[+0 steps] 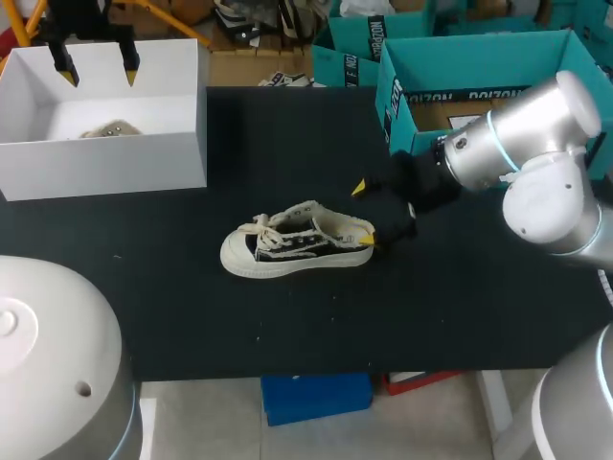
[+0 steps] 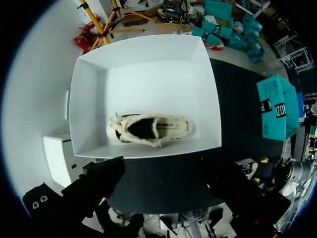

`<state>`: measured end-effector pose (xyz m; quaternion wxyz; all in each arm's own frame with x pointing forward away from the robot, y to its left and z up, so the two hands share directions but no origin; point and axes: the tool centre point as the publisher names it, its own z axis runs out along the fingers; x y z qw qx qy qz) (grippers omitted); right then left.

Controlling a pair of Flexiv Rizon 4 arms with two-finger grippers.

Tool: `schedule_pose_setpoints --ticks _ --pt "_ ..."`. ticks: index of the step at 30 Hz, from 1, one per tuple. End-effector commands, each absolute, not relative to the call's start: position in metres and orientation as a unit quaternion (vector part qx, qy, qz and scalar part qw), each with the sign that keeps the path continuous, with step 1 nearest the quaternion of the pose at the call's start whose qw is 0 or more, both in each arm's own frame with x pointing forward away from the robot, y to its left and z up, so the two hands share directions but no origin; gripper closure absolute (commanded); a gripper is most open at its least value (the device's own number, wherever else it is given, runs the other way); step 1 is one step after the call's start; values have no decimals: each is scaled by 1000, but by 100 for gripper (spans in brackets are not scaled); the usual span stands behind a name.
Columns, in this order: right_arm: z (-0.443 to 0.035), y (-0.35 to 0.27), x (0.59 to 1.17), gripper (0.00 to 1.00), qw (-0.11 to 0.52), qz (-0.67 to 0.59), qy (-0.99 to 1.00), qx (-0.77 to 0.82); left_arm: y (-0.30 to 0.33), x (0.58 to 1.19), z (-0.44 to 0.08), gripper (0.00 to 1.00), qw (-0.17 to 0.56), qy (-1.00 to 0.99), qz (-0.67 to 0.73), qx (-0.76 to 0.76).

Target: Take the shoe out of the shoebox, open the shoe tongue, remove and reinsert the insole, then place the shoe into the shoebox

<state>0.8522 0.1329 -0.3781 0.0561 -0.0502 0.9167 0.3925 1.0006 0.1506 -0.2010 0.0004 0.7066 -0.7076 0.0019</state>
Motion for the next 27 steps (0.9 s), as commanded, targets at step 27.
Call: schedule_pose_setpoints --ticks 27 --pt "-427 156 845 0 17 491 870 -38 150 1000 -201 0 1 -707 1 707"
